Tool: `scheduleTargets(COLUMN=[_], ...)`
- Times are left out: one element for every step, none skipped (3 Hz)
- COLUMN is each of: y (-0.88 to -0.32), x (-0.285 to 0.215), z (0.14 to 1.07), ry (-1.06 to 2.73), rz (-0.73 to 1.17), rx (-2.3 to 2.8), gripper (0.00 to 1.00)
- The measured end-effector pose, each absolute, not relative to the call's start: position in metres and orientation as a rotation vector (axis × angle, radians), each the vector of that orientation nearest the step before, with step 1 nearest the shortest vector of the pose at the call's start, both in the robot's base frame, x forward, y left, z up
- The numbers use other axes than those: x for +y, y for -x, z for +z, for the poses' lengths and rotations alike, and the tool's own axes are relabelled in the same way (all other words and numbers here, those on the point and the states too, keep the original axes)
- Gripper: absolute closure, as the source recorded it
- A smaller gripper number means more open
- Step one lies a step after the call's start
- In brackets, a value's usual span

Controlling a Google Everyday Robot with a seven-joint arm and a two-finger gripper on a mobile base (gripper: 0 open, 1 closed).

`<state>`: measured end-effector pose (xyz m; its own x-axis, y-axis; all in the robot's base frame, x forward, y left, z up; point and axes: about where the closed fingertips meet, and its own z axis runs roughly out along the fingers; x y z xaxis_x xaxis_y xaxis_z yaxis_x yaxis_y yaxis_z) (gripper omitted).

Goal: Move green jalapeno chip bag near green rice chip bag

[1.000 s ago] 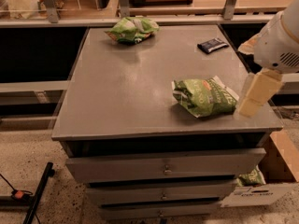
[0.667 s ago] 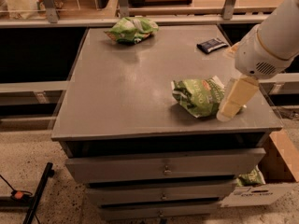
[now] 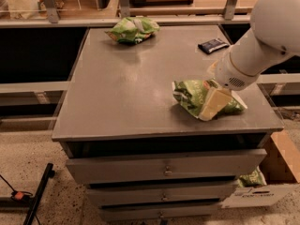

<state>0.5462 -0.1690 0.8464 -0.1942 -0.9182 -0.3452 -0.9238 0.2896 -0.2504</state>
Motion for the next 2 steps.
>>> scheduleTargets(y=[-0.5567, -0.5555], x=[-0.1652, -0.1647], z=[0.8340, 0.8351], ry=[1.617, 1.620], rz=[0.033, 0.032], rx=[2.166, 2.163], gripper=[0.42, 0.65])
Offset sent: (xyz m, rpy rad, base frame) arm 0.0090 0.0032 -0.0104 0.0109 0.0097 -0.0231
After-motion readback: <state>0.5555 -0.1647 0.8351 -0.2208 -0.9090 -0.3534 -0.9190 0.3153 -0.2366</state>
